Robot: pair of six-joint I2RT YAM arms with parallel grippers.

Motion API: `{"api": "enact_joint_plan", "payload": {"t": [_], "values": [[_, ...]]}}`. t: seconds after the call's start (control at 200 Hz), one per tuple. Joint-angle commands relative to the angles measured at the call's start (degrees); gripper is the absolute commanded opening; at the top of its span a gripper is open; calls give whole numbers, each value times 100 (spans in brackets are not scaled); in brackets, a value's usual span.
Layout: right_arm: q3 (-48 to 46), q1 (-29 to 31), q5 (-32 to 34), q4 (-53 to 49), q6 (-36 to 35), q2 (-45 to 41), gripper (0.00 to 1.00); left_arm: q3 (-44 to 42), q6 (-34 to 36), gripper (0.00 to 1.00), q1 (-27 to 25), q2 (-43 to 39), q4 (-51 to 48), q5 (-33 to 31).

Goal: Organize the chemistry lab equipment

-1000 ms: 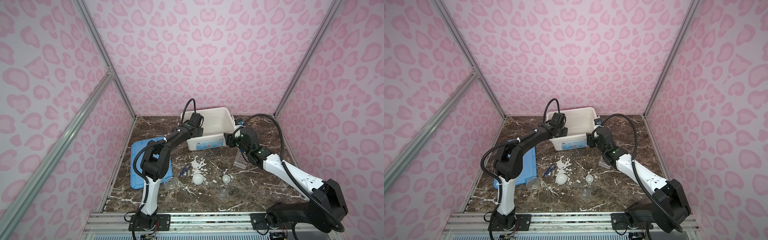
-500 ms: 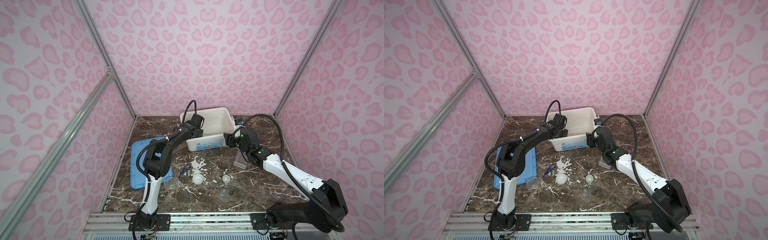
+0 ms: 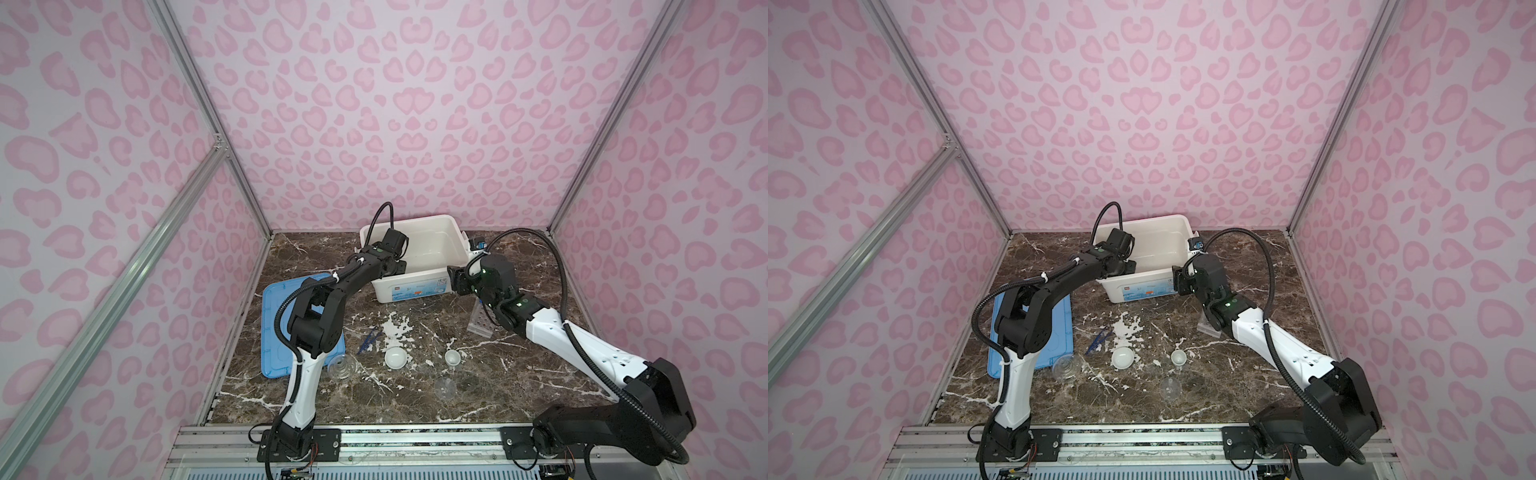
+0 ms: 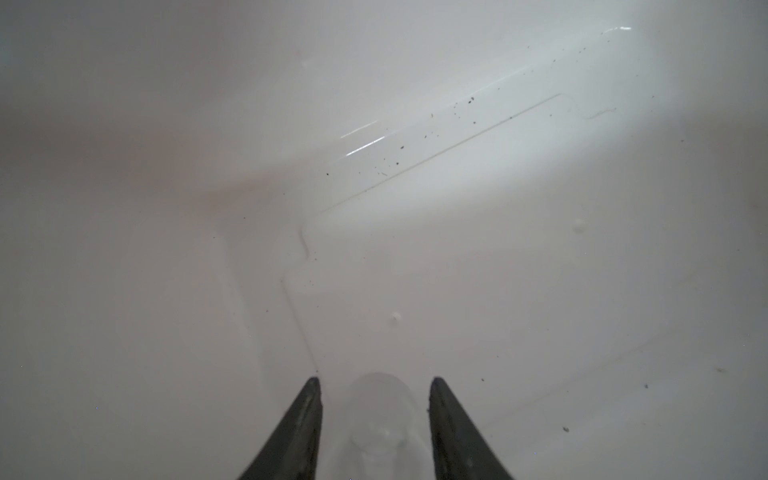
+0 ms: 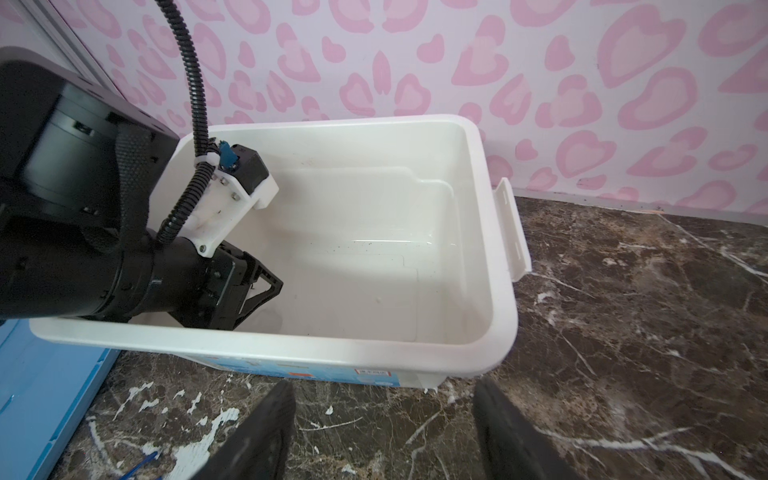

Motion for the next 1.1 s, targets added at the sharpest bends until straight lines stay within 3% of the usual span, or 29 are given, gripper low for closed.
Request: {"api": "enact_joint_plan", "payload": {"t": [0.0, 0.415, 0.81, 0.89, 1.095], "values": [[3, -5, 18, 96, 31, 36, 70, 19, 57, 50, 6, -40, -92, 15], [51, -2, 38, 64, 30, 14, 70, 41, 23, 63, 6, -328, -101, 105], [277, -10, 64, -223, -82, -22, 72, -45, -78, 85, -8, -1085, -79, 151], [294, -25, 67, -273, -96, -58, 74, -160, -82, 100, -11, -1305, -51, 159], [348, -52, -33, -358, -289, -154, 79, -701, -67, 98, -86, -1996, 75, -130]]}}
